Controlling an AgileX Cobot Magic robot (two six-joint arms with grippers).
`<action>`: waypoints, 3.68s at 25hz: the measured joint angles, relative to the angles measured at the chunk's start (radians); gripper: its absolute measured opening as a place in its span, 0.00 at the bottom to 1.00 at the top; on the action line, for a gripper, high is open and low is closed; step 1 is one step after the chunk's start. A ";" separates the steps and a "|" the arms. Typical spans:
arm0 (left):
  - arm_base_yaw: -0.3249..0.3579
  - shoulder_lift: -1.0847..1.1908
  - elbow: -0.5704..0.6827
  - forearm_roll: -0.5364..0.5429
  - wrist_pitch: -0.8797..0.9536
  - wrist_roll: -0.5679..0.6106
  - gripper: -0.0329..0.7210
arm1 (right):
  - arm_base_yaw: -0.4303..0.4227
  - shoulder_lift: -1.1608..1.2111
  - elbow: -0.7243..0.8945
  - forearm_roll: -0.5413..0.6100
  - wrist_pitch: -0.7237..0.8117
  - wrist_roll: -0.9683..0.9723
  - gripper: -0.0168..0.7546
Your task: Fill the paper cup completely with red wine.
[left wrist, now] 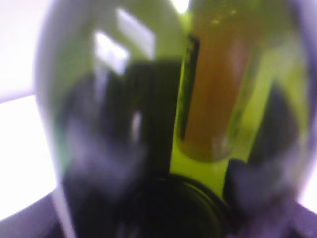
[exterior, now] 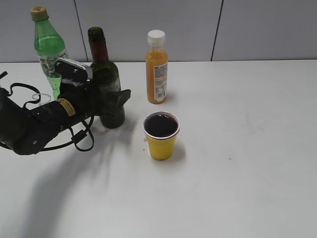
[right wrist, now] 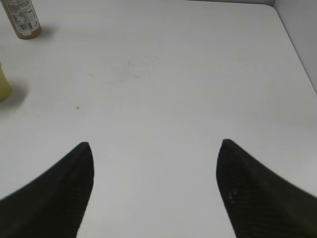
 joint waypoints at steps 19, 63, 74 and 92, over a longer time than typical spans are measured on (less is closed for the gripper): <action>0.000 -0.246 -0.006 0.014 0.134 0.000 0.84 | 0.000 0.000 0.000 0.000 0.000 0.001 0.78; 0.012 -1.250 0.049 0.080 2.083 -0.147 0.83 | 0.000 0.000 0.000 0.000 0.000 0.001 0.78; 0.012 -1.515 0.226 0.056 2.163 -0.207 0.83 | 0.000 0.000 0.000 0.000 0.000 0.000 0.78; 0.012 -2.148 0.344 -0.159 2.035 0.101 0.83 | 0.000 0.000 0.000 0.000 -0.001 0.001 0.78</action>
